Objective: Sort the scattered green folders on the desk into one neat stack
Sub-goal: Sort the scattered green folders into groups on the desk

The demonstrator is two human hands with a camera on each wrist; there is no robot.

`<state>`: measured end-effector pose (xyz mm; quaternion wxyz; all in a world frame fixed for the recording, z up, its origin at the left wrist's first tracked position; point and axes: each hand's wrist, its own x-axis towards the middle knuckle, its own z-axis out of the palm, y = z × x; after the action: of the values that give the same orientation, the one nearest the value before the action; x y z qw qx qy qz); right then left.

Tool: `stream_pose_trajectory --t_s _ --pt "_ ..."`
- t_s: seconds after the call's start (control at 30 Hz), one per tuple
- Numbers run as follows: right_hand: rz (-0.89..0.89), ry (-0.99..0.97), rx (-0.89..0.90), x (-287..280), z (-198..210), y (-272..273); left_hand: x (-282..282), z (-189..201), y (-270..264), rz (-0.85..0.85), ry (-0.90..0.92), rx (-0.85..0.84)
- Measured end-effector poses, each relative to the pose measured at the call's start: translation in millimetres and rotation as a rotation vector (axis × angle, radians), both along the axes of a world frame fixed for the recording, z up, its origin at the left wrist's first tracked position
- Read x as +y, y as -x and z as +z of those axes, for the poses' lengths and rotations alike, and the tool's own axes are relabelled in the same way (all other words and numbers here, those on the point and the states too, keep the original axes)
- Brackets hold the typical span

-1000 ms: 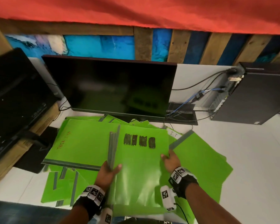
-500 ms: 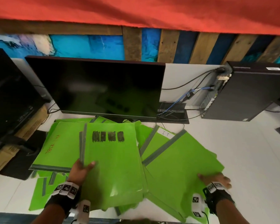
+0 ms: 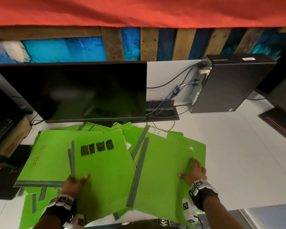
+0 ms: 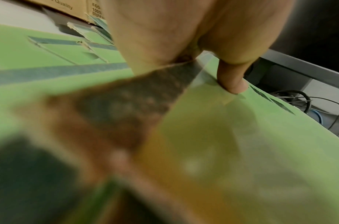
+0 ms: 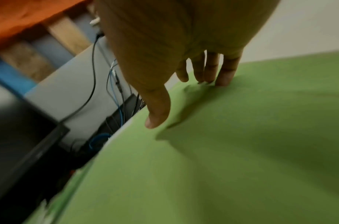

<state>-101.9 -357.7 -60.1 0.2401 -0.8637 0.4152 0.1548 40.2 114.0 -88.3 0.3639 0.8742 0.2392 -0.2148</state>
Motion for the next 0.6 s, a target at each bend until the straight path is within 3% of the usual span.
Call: stream_pose_trajectory --t_s 0.03,0.17,0.27,0.4,0.6 --pt "-0.064 -0.028 -0.03 3.3 -0.6 -2.7 -9.3 21.7 4.7 -0.013 -0.011 -0.002" --pt "-0.422 -0.292 -0.171 7.0 5.6 -18.6 -17.4 41.2 9.2 -0.045 -0.005 0.001" --pt "-0.441 -0.421 -0.158 9.8 9.0 -28.6 -17.8 43.8 9.0 -0.062 -0.014 -0.016" --pt "-0.421 -0.42 -0.15 18.6 5.8 -35.7 -17.8 43.6 10.3 -0.046 0.006 -0.02" --pt "-0.481 -0.4 -0.425 4.1 5.0 -26.0 -21.1 50.2 13.6 -0.031 0.047 -0.043"
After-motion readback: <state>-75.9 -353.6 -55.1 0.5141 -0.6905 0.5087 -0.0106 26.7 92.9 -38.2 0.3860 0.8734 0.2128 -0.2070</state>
